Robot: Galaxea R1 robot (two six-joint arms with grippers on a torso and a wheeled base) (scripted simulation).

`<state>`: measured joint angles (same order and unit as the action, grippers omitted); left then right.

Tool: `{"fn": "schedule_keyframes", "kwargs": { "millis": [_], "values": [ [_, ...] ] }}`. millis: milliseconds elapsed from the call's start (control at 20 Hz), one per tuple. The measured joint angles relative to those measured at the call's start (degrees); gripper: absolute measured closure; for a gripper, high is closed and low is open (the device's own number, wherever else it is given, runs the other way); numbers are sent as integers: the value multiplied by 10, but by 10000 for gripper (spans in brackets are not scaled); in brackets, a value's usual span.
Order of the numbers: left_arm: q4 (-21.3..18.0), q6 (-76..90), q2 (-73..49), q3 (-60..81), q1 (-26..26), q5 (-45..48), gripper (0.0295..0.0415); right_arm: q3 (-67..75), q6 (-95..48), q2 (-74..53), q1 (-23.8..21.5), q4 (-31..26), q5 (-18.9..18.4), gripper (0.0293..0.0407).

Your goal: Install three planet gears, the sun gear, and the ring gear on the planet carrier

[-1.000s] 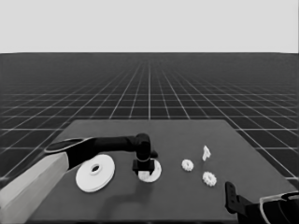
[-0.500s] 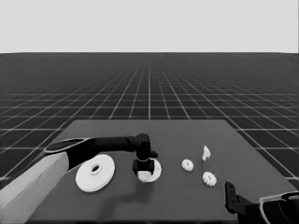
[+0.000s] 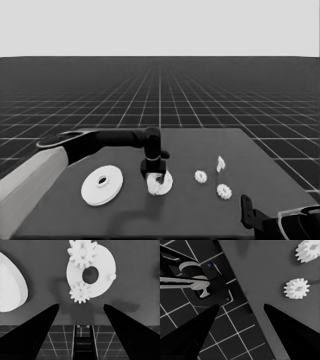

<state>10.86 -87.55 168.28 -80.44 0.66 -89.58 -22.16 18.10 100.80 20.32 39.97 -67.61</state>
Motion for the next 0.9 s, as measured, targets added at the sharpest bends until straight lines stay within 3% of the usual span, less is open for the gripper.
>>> {"fn": "schedule_keyframes", "kwargs": {
  "millis": [50, 100, 150, 250, 500, 550, 600, 700, 900],
  "values": [
    [28, 277, -153, 212, -61, 205, 303, 0, 0, 0, 0, 0, 0, 315],
    [45, 563, -367, 356, -121, 330, 301, 0, 0, 0, 0, 0, 0, 315],
    [55, 774, -500, 441, -156, 403, 308, 0, 0, 0, 0, 0, 0, 315],
    [64, 972, -618, 522, -186, 472, 322, 0, 0, 0, 0, 0, 0, 315],
    [69, 1069, -673, 562, -201, 506, 326, 0, 0, 0, 0, 0, 0, 315],
    [69, 1072, -675, 563, -202, 507, 326, -127, 266, 160, -163, -171, -147, 303],
    [69, 1074, -676, 564, -202, 507, 326, -285, 377, 278, -207, -237, -167, 307],
    [69, 1076, -677, 565, -203, 508, 326, -478, 429, 376, -213, -284, -173, 313],
    [69, 1076, -677, 565, -203, 508, 326, -593, 436, 429, -212, -306, -176, 315]
  ]
}}
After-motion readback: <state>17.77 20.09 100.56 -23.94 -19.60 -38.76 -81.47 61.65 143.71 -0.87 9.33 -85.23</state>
